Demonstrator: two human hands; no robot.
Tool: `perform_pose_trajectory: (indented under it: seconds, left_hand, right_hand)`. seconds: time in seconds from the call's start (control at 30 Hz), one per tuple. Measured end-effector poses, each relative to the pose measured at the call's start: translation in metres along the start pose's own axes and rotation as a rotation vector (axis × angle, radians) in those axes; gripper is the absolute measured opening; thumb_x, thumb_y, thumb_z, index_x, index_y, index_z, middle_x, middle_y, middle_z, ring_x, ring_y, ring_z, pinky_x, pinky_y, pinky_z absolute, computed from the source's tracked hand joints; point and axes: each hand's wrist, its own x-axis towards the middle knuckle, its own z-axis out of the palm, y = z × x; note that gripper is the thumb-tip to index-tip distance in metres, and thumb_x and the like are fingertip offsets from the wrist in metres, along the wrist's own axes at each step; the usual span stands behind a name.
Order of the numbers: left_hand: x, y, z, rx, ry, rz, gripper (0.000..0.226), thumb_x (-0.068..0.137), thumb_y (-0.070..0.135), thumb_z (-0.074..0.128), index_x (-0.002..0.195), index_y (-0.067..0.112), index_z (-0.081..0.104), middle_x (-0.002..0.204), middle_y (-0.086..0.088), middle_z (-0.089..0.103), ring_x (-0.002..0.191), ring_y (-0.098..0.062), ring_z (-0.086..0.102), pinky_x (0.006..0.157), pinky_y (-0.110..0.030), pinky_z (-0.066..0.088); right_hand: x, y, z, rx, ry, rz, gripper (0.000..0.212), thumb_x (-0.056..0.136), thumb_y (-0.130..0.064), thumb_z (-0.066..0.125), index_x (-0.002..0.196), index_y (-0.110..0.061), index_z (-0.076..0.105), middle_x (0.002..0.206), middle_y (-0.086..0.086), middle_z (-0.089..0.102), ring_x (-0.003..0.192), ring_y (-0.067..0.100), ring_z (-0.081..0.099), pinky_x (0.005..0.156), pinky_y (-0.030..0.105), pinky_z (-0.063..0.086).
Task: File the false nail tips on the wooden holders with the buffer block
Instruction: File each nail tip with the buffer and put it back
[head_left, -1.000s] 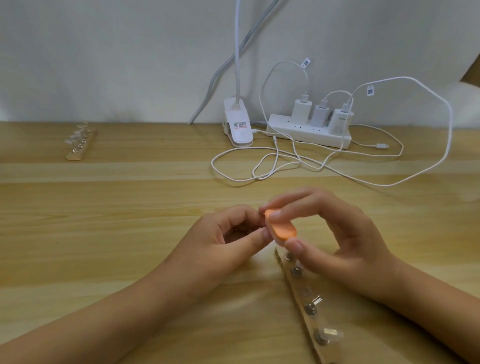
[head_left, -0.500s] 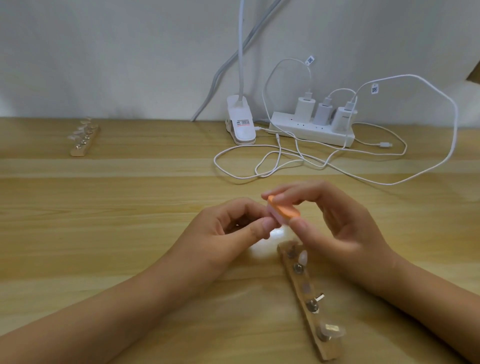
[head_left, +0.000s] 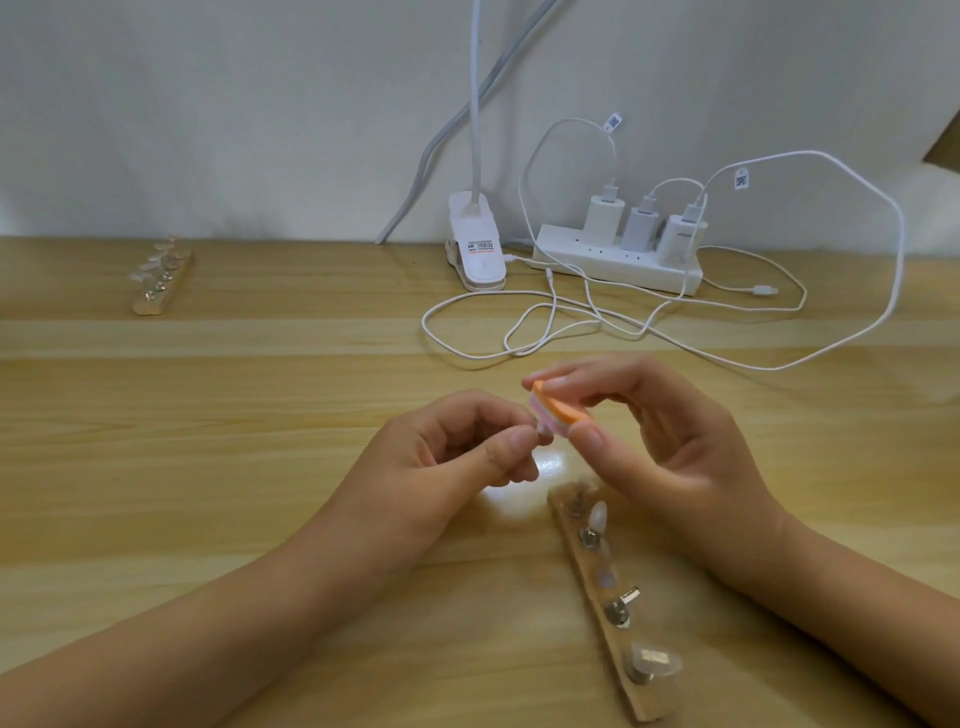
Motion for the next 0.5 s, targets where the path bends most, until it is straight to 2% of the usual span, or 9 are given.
perform_pose_trajectory:
  seconds: [0.07, 0.2, 0.3, 0.4, 0.5]
  left_hand:
    - [0.0, 0.0003, 0.0006, 0.012, -0.012, 0.0, 0.011, 0.083, 0.027, 0.063, 0.085, 0.026, 0.074, 0.074, 0.009, 0.068, 0.071, -0.002, 0.062, 0.068, -0.011, 0.046]
    - [-0.0001, 0.0004, -0.0005, 0.015, 0.014, -0.004, 0.011, 0.085, 0.027, 0.064, 0.086, 0.024, 0.074, 0.071, 0.008, 0.066, 0.068, -0.001, 0.059, 0.066, -0.011, 0.045]
    - [0.0005, 0.0012, -0.0003, 0.015, 0.018, -0.003, 0.012, 0.085, 0.026, 0.061, 0.085, 0.024, 0.073, 0.07, 0.008, 0.064, 0.068, -0.002, 0.057, 0.065, -0.012, 0.044]
    - [0.0002, 0.0011, -0.0009, 0.007, 0.055, -0.007, 0.014, 0.084, 0.026, 0.061, 0.087, 0.019, 0.073, 0.067, 0.009, 0.063, 0.066, -0.002, 0.056, 0.064, -0.011, 0.044]
    - [-0.001, 0.0041, 0.001, 0.023, 0.029, 0.014, 0.016, 0.085, 0.026, 0.06, 0.089, 0.016, 0.072, 0.067, 0.016, 0.062, 0.064, 0.001, 0.053, 0.064, -0.009, 0.042]
  right_hand:
    - [-0.0008, -0.0008, 0.0, -0.014, -0.022, -0.025, 0.021, 0.089, -0.021, 0.062, 0.11, -0.016, 0.064, 0.117, 0.001, 0.07, 0.116, 0.026, 0.063, 0.097, 0.05, 0.047]
    - [-0.0011, -0.0017, 0.0002, 0.011, 0.016, 0.008, 0.02, 0.088, -0.022, 0.063, 0.107, -0.015, 0.066, 0.115, 0.0, 0.071, 0.115, 0.025, 0.064, 0.097, 0.054, 0.047]
    - [-0.0022, -0.0035, 0.0043, 0.013, -0.031, -0.036, 0.02, 0.09, -0.016, 0.065, 0.11, -0.015, 0.065, 0.12, 0.0, 0.069, 0.12, 0.026, 0.062, 0.101, 0.05, 0.047]
    - [-0.0006, 0.0006, 0.0011, 0.011, 0.019, 0.039, 0.02, 0.089, -0.013, 0.067, 0.109, -0.016, 0.065, 0.117, -0.001, 0.07, 0.12, 0.023, 0.061, 0.099, 0.055, 0.045]
    - [0.0006, 0.0008, 0.0, 0.037, 0.011, 0.035, 0.02, 0.089, -0.018, 0.065, 0.109, -0.013, 0.064, 0.117, 0.002, 0.07, 0.121, 0.026, 0.06, 0.099, 0.052, 0.047]
